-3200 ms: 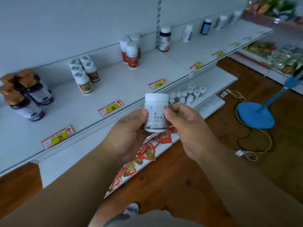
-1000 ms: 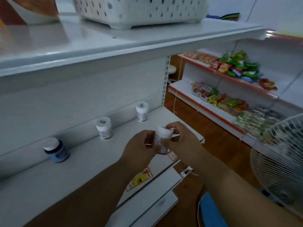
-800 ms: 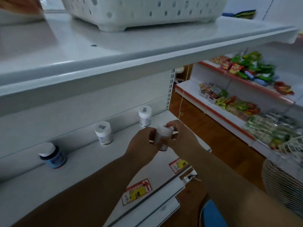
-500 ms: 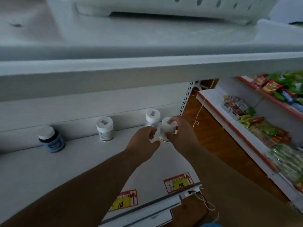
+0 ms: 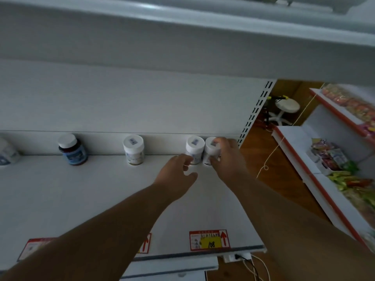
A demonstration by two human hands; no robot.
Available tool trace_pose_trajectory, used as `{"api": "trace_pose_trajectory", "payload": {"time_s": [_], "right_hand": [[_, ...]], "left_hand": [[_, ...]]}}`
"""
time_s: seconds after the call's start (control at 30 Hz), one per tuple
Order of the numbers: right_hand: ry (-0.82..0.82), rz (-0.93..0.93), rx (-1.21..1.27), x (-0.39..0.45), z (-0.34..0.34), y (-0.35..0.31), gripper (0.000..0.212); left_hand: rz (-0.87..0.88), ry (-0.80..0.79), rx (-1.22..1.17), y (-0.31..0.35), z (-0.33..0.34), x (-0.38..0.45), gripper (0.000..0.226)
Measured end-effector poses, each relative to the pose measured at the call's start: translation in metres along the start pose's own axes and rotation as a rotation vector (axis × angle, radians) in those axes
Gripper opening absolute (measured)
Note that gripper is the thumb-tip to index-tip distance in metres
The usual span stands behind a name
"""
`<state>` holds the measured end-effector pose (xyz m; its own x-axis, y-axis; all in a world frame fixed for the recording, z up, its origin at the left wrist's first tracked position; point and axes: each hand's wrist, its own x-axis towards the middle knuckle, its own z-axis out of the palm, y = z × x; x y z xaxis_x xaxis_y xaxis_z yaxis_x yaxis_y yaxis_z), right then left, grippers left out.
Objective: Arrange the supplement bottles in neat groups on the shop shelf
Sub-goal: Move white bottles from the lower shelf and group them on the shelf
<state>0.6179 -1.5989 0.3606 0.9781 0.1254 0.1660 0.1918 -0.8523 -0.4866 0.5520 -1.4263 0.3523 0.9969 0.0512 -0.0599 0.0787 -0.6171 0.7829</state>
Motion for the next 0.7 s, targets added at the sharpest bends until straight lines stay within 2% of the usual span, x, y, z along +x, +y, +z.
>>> {"api": "trace_pose_trajectory", "payload": {"time_s": [0.27, 0.37, 0.47, 0.6, 0.7], "right_hand": [[-0.016, -0.028, -0.026, 0.000, -0.006, 0.000, 0.043], [0.041, -0.021, -0.013, -0.008, -0.007, -0.002, 0.056], [0.132, -0.021, -0.014, -0.020, -0.008, -0.010, 0.059], [0.249, -0.179, 0.071, -0.039, -0.006, -0.036, 0.057], [0.244, -0.307, 0.129, -0.058, -0.002, -0.070, 0.056]], "left_hand": [[0.028, 0.042, 0.040, 0.009, 0.001, -0.003, 0.047], [0.037, 0.061, 0.057, 0.013, -0.001, -0.007, 0.046], [0.068, 0.085, 0.083, 0.017, -0.009, -0.015, 0.048], [0.107, 0.106, 0.132, 0.018, -0.029, -0.032, 0.051], [0.132, 0.145, 0.136, 0.009, -0.054, -0.055, 0.051]]}}
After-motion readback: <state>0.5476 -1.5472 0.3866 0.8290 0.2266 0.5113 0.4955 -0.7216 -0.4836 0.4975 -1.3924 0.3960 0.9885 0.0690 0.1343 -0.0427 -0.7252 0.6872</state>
